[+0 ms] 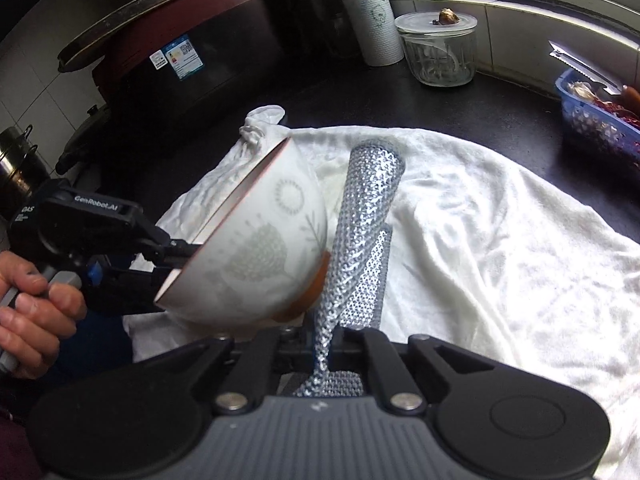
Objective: Clean bowl
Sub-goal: 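Rub the pad under the bowl's orange base while the left gripper tilts the bowl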
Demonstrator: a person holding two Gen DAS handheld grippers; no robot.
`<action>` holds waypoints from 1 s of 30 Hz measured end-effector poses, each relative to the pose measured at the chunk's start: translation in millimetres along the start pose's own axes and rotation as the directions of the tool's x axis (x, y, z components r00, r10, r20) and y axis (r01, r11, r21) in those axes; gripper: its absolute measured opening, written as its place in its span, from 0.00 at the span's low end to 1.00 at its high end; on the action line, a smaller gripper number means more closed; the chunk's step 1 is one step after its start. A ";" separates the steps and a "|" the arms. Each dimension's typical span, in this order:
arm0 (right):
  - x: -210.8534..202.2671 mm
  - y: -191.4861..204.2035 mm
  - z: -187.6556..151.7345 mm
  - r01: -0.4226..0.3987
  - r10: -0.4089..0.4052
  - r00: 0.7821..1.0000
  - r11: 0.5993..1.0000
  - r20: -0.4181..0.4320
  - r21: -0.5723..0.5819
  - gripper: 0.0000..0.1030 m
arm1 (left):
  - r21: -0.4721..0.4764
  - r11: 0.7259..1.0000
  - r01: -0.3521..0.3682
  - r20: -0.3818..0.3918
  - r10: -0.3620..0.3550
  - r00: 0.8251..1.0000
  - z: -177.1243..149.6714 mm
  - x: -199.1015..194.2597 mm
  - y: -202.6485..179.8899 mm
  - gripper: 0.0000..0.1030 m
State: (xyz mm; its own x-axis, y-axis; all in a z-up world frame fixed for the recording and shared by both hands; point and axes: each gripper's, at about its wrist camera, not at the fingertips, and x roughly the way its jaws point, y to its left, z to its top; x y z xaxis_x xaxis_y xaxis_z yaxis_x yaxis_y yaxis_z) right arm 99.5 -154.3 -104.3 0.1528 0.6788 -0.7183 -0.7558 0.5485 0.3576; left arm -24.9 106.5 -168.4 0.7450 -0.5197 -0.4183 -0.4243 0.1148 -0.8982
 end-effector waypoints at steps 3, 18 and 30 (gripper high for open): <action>2.1 5.7 -1.1 -0.022 0.022 1.000 0.999 0.001 -0.041 0.04 | 0.027 1.000 -0.008 -0.015 0.009 1.000 -3.6 7.1 -8.7 0.10; -11.2 24.9 -15.5 0.125 -0.105 0.992 0.917 0.073 -0.379 0.03 | 0.029 1.000 -0.005 -0.125 0.009 0.992 -1.4 9.3 -13.2 0.11; -28.7 47.8 -20.3 0.039 -0.007 0.995 0.949 0.102 -0.313 0.03 | 0.050 0.997 -0.063 -0.011 0.064 0.998 8.5 -1.3 -18.6 0.11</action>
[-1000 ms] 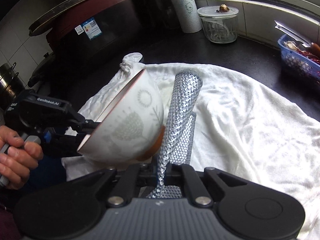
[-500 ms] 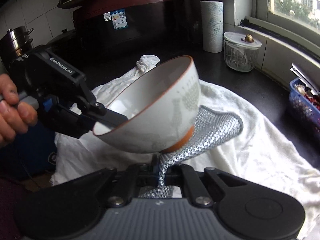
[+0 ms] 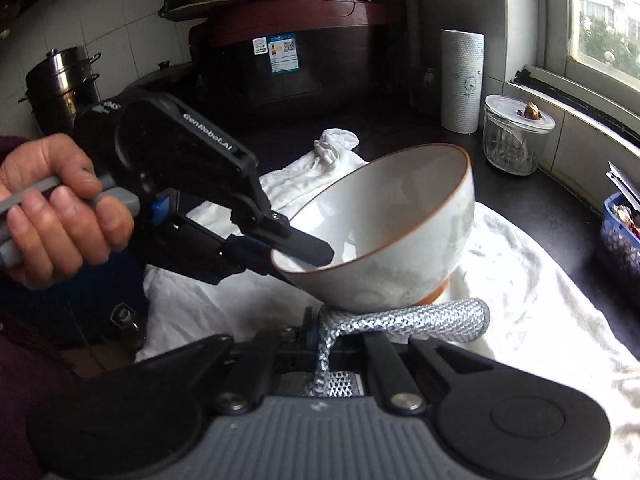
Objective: Clean bowl
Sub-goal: 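Lower the bowl onto the cloth with the left gripper while the right gripper withdraws the pad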
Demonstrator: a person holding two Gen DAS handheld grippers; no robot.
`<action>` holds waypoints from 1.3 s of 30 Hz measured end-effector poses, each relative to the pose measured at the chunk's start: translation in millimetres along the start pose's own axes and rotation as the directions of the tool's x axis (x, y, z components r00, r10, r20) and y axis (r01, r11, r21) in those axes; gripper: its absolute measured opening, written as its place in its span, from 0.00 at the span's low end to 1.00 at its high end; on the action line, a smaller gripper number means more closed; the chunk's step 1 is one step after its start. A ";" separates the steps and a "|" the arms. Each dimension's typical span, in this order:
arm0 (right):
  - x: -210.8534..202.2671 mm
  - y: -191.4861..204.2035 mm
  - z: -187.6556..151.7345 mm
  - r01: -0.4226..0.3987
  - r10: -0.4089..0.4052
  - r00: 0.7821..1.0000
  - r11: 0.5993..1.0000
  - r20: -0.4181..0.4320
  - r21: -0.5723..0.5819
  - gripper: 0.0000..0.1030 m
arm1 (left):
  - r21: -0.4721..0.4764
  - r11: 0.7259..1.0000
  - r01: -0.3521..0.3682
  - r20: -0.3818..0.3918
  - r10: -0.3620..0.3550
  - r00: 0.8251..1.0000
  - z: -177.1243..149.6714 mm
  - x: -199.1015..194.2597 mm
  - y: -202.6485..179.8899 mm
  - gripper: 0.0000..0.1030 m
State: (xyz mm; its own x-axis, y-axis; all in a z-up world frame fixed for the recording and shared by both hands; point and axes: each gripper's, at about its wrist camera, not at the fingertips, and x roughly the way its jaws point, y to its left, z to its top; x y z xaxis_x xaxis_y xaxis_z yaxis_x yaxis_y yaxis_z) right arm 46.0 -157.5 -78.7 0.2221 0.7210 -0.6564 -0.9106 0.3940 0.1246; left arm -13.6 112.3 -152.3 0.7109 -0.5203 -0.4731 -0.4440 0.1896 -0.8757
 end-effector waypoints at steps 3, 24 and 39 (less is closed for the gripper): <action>-16.2 -5.3 -1.0 0.030 -0.030 1.000 0.998 0.002 0.061 0.03 | 0.011 0.998 -0.054 0.024 0.053 0.998 2.5 -5.4 1.5 0.11; -25.8 -58.2 -17.7 0.237 -0.182 0.960 0.932 -0.212 0.273 0.48 | 0.256 0.929 -0.268 0.103 0.249 0.963 -11.7 -19.3 -34.7 0.20; -68.6 0.8 -26.7 0.419 -0.436 0.878 0.900 -0.198 -0.123 0.69 | 0.390 0.867 -0.309 0.196 0.250 0.948 -24.3 -31.0 -55.8 0.25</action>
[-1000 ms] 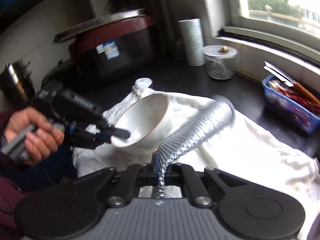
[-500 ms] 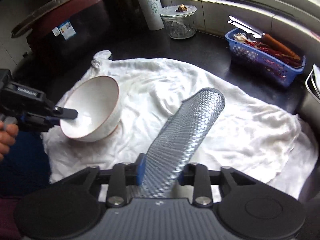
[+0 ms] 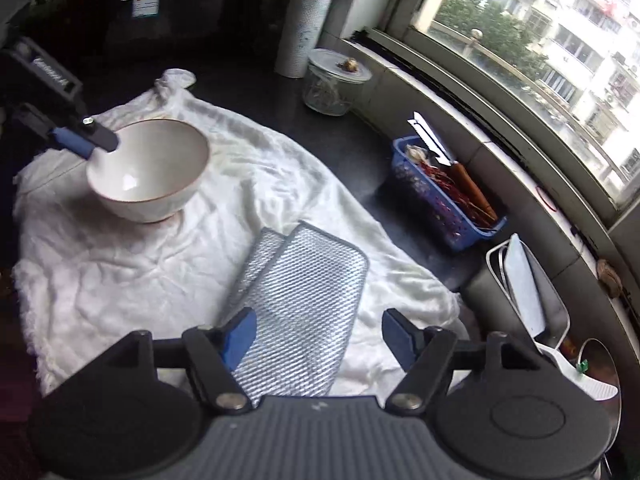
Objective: Clean bowl
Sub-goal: 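Lower the bowl onto the cloth with the left gripper while the right gripper withdraws the pad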
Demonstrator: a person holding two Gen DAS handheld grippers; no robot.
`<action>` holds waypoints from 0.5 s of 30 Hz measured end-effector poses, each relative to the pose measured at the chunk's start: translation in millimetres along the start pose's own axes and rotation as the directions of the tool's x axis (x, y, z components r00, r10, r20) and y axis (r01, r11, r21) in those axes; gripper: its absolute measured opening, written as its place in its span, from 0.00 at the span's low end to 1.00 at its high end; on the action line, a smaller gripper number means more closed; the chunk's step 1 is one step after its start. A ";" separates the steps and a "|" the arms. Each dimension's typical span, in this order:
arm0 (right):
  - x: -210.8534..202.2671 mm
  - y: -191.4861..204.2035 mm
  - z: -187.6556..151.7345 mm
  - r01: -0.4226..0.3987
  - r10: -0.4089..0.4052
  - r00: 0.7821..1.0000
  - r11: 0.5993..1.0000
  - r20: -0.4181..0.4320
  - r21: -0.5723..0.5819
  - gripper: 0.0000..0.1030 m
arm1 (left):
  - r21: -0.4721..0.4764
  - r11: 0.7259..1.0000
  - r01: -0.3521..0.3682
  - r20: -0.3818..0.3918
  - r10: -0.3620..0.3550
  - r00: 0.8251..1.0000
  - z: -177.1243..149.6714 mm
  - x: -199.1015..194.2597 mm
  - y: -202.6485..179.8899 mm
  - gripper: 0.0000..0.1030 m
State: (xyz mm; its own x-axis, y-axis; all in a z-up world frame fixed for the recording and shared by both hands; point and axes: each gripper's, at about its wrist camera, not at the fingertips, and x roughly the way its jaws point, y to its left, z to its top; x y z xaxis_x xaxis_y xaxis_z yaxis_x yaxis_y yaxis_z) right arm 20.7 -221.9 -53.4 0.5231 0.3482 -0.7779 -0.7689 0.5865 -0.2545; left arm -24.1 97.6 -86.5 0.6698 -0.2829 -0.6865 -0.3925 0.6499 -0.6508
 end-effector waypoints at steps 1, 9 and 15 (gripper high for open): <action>-1.9 6.7 -3.4 -0.026 0.026 1.000 0.999 -0.003 -0.028 0.69 | 0.001 1.000 0.002 0.002 -0.002 1.000 -0.7 -0.8 0.0 0.25; 9.9 58.6 -34.2 -0.075 0.056 0.996 0.956 -0.074 -0.282 0.56 | -0.027 1.000 0.000 0.008 0.000 1.000 -15.1 -5.0 3.2 0.25; 13.4 47.0 -34.3 -0.056 0.037 0.996 0.966 -0.080 -0.251 0.33 | -0.052 0.999 0.008 0.017 -0.007 1.000 -21.0 -8.3 6.6 0.25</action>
State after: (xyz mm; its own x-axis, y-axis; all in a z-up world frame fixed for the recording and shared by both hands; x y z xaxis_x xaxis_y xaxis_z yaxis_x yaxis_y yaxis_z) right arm -21.0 -214.7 -95.4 0.4634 0.3096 -0.8303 -0.8644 0.3642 -0.3466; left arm -45.4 89.4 -91.9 0.6830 -0.2758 -0.6763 -0.4196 0.6097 -0.6724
